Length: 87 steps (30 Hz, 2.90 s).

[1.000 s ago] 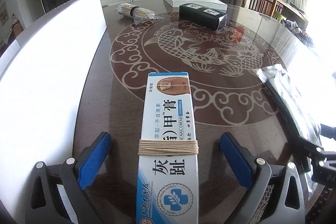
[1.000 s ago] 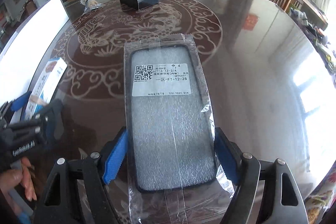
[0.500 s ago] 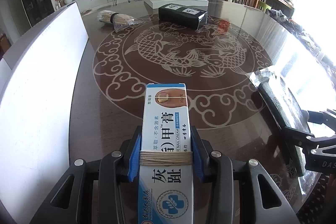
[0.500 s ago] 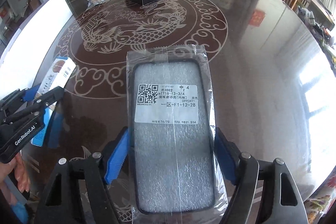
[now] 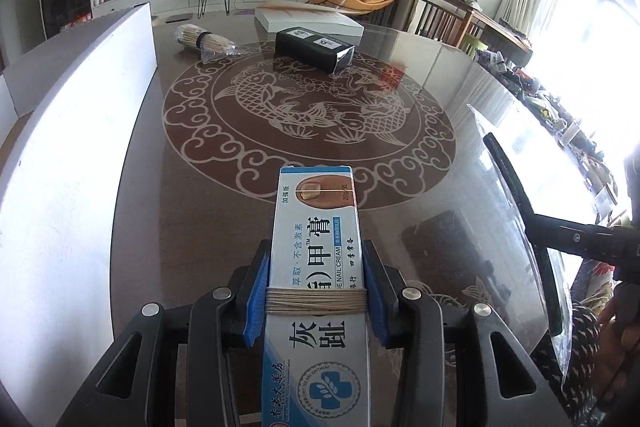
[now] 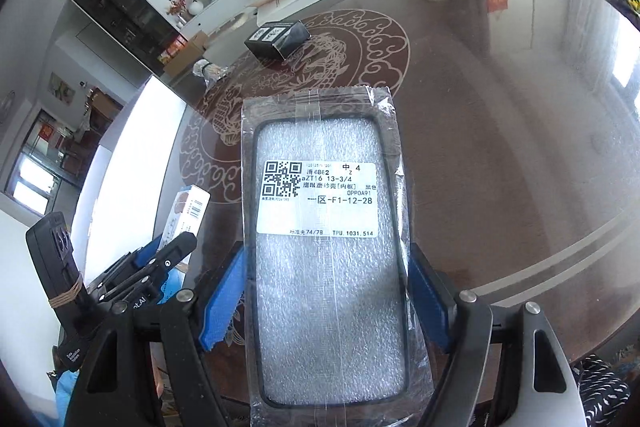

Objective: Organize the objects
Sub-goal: 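Carry the cream box and phone case into the cardboard box and open both grippers, then move the left gripper to the bag of wooden sticks and grasp it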

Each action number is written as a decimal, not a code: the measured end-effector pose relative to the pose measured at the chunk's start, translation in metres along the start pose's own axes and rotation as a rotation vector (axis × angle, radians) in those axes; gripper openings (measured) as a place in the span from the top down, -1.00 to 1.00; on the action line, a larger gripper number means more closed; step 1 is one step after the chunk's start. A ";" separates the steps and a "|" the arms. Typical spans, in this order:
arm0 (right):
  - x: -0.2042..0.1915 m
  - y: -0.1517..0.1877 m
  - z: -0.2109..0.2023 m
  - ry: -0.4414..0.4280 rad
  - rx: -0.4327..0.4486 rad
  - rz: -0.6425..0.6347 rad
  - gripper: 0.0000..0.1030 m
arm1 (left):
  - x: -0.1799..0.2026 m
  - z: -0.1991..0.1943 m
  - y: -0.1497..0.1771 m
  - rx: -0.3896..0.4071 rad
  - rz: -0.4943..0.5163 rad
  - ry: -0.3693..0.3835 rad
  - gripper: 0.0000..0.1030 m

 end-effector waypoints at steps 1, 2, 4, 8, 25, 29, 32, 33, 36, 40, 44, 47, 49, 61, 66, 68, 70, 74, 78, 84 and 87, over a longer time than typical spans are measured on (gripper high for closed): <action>-0.002 0.000 -0.001 -0.005 0.004 0.001 -0.48 | 0.002 -0.005 -0.001 0.012 0.003 0.006 0.19; -0.004 0.000 -0.001 -0.010 0.004 0.000 -0.48 | 0.004 -0.011 -0.001 0.025 0.006 0.013 0.19; -0.007 0.000 -0.001 -0.018 0.003 -0.005 -0.48 | 0.008 -0.023 -0.002 0.048 0.012 0.029 0.19; -0.016 0.002 -0.001 -0.032 -0.002 -0.015 -0.48 | 0.014 -0.049 -0.004 0.091 0.015 0.066 0.19; -0.181 -0.017 -0.021 -0.211 -0.004 -0.256 -0.48 | -0.157 -0.204 0.004 0.304 -0.198 -0.126 0.19; -0.267 -0.011 -0.005 -0.279 -0.061 -0.395 -0.48 | -0.223 -0.201 0.025 0.249 -0.313 -0.208 0.19; -0.320 0.000 0.017 -0.266 -0.087 -0.489 -0.49 | -0.254 -0.189 0.041 0.184 -0.376 -0.289 0.17; -0.334 0.004 0.028 -0.250 -0.095 -0.511 -0.50 | -0.264 -0.185 0.046 0.160 -0.416 -0.331 0.16; -0.357 0.017 0.059 -0.212 -0.161 -0.543 -0.51 | -0.287 -0.174 0.060 0.116 -0.513 -0.383 -0.27; -0.344 0.017 0.058 -0.198 -0.126 -0.537 -0.68 | -0.288 -0.172 0.062 0.157 -0.548 -0.405 -0.53; -0.288 -0.001 0.034 -0.110 0.037 -0.475 -0.89 | -0.265 -0.169 0.044 0.184 -0.507 -0.376 -0.56; -0.217 -0.018 0.033 0.047 0.129 -0.377 -0.94 | -0.223 -0.169 0.025 0.218 -0.435 -0.316 -0.56; -0.160 -0.026 0.040 0.181 0.155 -0.280 -0.94 | -0.186 -0.168 0.012 0.234 -0.358 -0.266 -0.56; 0.022 -0.027 0.015 0.466 0.295 0.095 -0.94 | 0.039 -0.082 -0.018 0.099 0.070 -0.025 -0.90; 0.020 -0.026 0.011 0.508 0.313 0.100 -0.94 | 0.044 -0.037 -0.013 0.011 0.041 -0.059 -0.90; 0.017 -0.025 0.013 0.514 0.312 0.086 -0.94 | 0.038 -0.033 -0.012 0.003 0.031 -0.092 -0.90; 0.013 -0.026 0.014 0.516 0.314 0.073 -0.94 | 0.032 -0.032 -0.012 -0.001 0.018 -0.119 -0.90; 0.009 -0.023 0.021 0.511 0.286 0.054 -0.94 | 0.014 -0.033 -0.018 -0.006 -0.020 -0.143 -0.90; 0.008 -0.023 0.027 0.510 0.266 0.049 -0.94 | 0.007 -0.033 -0.033 -0.004 -0.021 -0.177 -0.90; 0.011 -0.022 0.030 0.493 0.249 0.059 -0.95 | 0.007 -0.028 -0.088 0.026 0.074 -0.335 -0.90; 0.013 -0.022 0.031 0.481 0.240 0.069 -0.94 | 0.000 -0.022 -0.118 0.043 0.086 -0.418 -0.90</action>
Point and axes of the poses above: each gripper's, at about its wrist camera, not at the fingertips, and z roughly the way its jaws point, x to its right, y to its underside, the point moved 4 cm from there along z, roughly the way its jaws point, and after that the axes turned 14 degrees about -x, right-handed, at the moved point
